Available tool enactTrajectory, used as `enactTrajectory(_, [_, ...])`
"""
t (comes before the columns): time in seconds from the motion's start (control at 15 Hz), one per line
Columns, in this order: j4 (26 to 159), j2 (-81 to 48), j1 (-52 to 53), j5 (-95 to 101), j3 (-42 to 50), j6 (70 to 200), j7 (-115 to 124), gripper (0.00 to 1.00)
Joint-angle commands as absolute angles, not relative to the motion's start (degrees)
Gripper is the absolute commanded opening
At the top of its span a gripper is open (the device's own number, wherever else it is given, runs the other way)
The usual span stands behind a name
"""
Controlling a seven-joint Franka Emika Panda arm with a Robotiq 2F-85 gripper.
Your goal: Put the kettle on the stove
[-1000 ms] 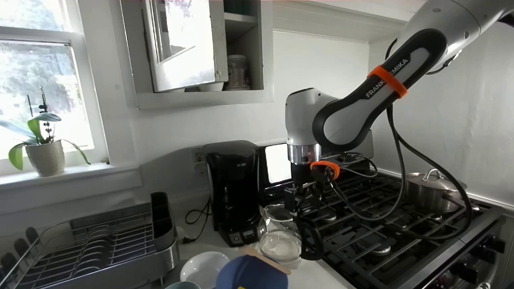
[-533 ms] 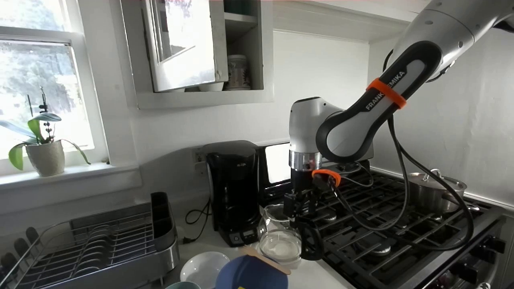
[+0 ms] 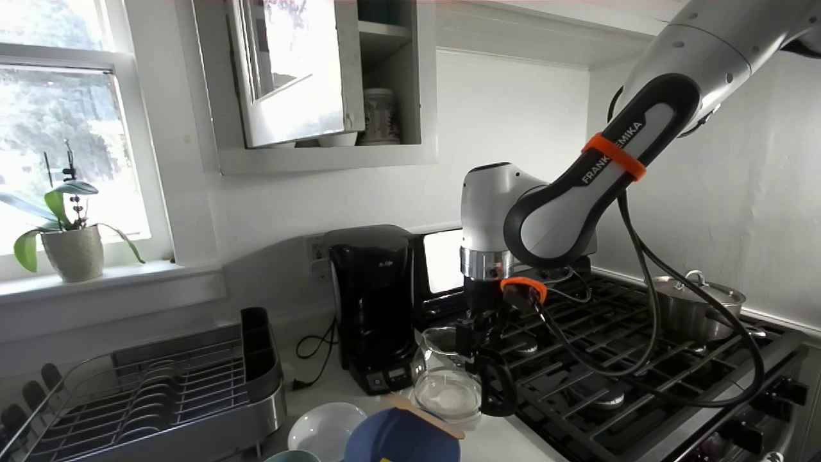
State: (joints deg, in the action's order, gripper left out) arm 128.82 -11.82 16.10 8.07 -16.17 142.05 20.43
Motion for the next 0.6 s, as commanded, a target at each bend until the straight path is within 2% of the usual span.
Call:
enactTrajectory(0.0, [128.8, -12.3, 16.9, 6.9, -15.1, 143.1, 17.7, 0.58])
enactTrajectory(0.2, [128.7, -12.5, 16.8, 6.7, -15.0, 143.0, 16.7, 0.35])
enactTrajectory(0.33, [128.7, -12.8, 16.8, 6.9, -14.8, 143.3, 16.2, 0.24])
enactTrajectory(0.47, [128.5, -13.1, 16.8, 6.9, -14.8, 143.3, 15.7, 0.21])
enactTrajectory(0.53, [128.3, -13.2, 16.8, 7.0, -14.8, 143.3, 15.6, 0.29])
